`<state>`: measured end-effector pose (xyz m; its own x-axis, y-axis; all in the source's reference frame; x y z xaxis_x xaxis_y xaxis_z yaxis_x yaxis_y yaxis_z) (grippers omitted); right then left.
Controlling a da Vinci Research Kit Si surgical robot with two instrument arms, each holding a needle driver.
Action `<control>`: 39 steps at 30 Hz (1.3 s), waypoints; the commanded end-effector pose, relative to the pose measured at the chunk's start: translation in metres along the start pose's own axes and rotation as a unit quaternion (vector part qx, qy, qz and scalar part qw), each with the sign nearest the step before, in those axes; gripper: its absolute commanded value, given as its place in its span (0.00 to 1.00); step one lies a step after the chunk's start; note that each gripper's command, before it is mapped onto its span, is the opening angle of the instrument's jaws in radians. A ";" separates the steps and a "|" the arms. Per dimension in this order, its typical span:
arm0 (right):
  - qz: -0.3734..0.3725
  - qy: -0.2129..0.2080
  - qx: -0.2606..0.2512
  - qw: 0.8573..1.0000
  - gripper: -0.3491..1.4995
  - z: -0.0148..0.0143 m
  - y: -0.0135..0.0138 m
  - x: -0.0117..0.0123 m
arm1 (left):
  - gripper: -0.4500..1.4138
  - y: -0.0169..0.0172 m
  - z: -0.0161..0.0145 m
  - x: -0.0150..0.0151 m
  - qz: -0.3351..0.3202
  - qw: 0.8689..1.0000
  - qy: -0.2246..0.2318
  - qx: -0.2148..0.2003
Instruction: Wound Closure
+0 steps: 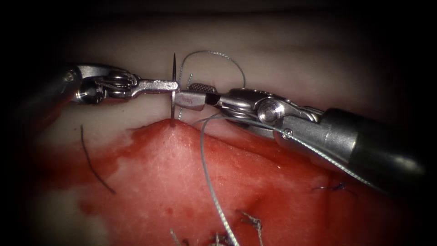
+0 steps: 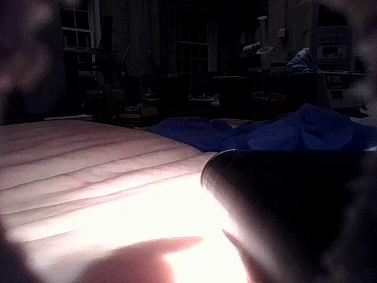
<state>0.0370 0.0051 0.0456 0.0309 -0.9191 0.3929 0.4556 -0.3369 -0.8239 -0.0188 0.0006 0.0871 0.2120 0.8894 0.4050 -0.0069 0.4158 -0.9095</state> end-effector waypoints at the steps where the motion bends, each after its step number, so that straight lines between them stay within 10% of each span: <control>1: -0.024 -0.006 0.000 1.000 0.99 0.0003 0.0008 -0.0022 | 0.00 0.0017 0.0000 0.0012 -0.030 0.999 0.016 -0.010; 9: -0.142 -0.006 -0.031 0.989 0.99 -0.0001 0.0022 -0.0047 | 0.00 0.0046 -0.0022 0.0032 -0.177 0.980 0.065 -0.067; 24: -0.209 -0.046 -0.048 0.976 0.96 -0.0015 0.0029 -0.0071 | 0.00 0.0116 -0.0060 0.0049 -0.179 0.966 0.061 -0.177; 25: -0.215 -0.046 -0.048 0.974 0.89 -0.0016 0.0029 -0.0070 | 0.00 0.0118 -0.0061 0.0049 -0.174 0.967 0.058 -0.178; 26: -0.218 -0.046 -0.054 0.973 0.26 -0.0018 0.0029 -0.0065 | 0.00 0.0121 -0.0061 0.0049 -0.175 0.966 0.056 -0.184; 27: -0.224 -0.043 -0.059 0.972 0.00 -0.0016 0.0030 -0.0057 | 0.00 0.0123 -0.0061 0.0048 -0.169 0.965 0.050 -0.194; 33: -0.261 0.041 -0.240 0.934 0.00 0.0024 0.0033 -0.0020 | 0.00 0.0126 -0.0053 0.0043 -0.148 0.962 0.025 -0.228; 39: -0.290 0.054 -0.252 0.922 0.00 0.0031 0.0035 -0.0008 | 0.00 0.0125 -0.0052 0.0042 -0.145 0.963 0.021 -0.228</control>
<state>0.0406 0.0040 0.0447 -0.1979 -0.5644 0.8014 -0.1054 -0.8006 -0.5898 -0.0129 0.0071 0.0780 0.1772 0.7317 0.6582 0.4817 0.5188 -0.7063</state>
